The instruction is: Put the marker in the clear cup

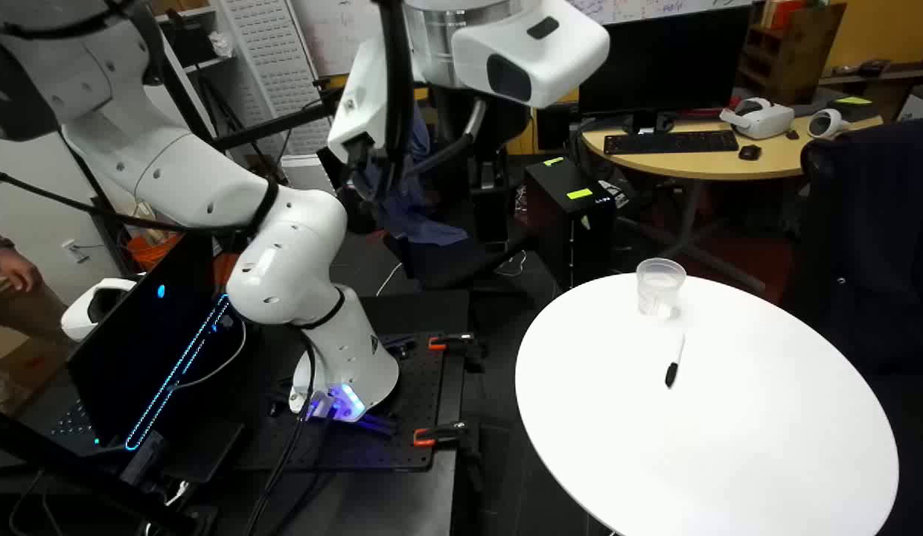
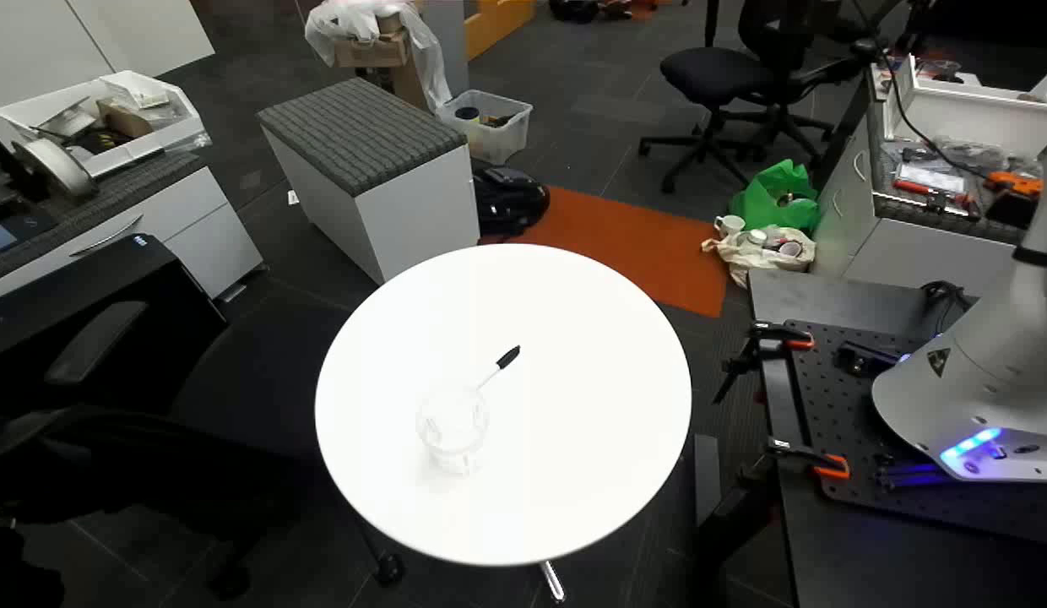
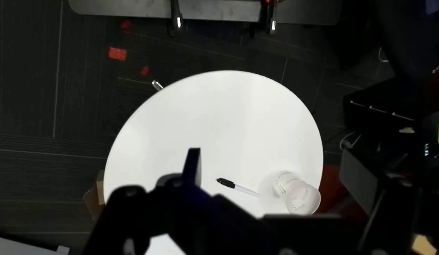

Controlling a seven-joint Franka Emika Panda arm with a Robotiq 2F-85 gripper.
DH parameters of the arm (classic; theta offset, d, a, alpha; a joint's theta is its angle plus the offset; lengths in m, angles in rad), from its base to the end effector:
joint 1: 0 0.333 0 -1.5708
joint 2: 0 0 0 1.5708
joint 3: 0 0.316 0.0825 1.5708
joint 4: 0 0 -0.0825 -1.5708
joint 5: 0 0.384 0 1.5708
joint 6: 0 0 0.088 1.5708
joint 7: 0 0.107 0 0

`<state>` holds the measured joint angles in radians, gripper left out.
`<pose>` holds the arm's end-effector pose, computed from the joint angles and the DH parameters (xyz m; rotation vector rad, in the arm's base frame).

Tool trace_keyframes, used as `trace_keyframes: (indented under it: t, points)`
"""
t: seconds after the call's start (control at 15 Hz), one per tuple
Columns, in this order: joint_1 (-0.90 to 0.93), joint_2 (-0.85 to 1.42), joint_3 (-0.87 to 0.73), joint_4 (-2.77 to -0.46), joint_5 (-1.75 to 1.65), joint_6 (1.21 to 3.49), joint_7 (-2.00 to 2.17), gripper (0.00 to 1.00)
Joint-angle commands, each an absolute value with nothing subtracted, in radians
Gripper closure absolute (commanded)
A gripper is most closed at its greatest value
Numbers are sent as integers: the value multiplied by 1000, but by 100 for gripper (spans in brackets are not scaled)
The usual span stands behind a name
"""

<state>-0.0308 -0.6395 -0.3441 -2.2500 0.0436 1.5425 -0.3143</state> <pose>0.3217 -0.1507 0.5763 -2.8775 -0.0180 0.0233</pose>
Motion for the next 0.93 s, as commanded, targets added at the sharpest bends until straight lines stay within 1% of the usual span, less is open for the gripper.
trace_keyframes:
  t: [0.0,0.67,0.87]
  points:
    - [-64,-631,-322,-2246,57,1539,-331,0]
    - [-64,-631,-322,-2246,57,1539,-331,0]
    - [-72,-634,-300,-2256,35,1570,-318,0]
